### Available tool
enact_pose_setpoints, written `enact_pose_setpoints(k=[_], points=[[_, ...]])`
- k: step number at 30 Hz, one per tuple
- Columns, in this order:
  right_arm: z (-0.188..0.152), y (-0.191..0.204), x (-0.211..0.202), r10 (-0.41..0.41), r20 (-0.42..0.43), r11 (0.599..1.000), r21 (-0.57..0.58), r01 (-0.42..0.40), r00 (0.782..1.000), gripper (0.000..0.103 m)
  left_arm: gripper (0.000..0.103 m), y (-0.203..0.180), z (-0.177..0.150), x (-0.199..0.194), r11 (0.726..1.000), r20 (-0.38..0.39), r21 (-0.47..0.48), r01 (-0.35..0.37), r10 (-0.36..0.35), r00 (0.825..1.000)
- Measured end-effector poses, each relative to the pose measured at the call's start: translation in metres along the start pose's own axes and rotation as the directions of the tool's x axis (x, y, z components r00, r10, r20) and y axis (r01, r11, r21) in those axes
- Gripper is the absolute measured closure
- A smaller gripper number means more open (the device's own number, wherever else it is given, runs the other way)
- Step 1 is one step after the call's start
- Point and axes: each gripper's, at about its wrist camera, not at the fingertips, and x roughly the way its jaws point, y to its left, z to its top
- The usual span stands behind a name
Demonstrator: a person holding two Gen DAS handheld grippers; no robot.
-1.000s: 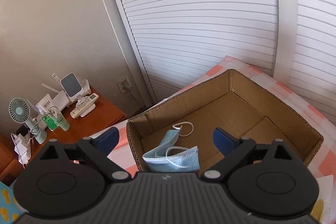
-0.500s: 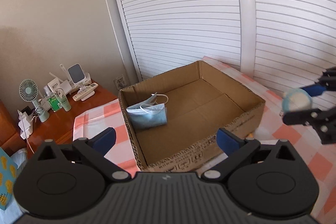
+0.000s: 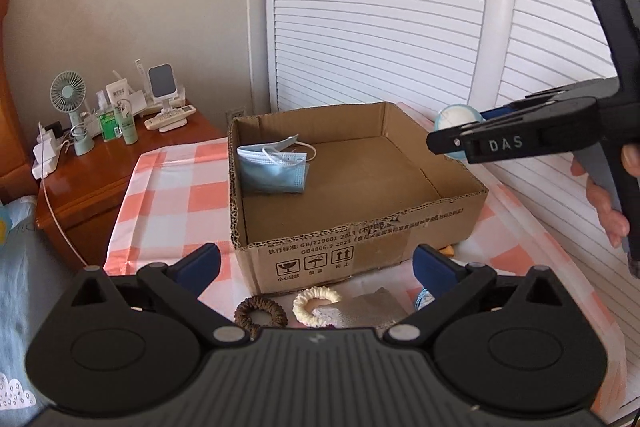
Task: Organize soft objects
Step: 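Lower the blue plush toy into the box and open the right gripper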
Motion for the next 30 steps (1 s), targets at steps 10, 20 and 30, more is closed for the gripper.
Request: enact_pose_setpoints(k=[10, 20, 30], points=[[0.048, -0.014, 0.084, -0.010, -0.061, 0.999, 0.041, 0.012, 0.998, 0.047, 0.001, 0.013, -0.002, 0.010, 0.998, -0.018, -0.036, -0.059, 0.059, 0.998], [0.047, -0.018, 0.079, -0.058, -0.042, 0.993, 0.099, 0.062, 0.997, 0.000, 0.001, 0.022, -0.005, 0.008, 0.995, -0.034, -0.047, -0.083, 0.082, 0.996], [0.016, -0.005, 0.022, -0.095, -0.023, 0.991, 0.096, 0.097, 0.995, 0.000, 0.001, 0.022, -0.009, -0.006, 0.995, -0.023, -0.040, -0.095, 0.094, 0.995]])
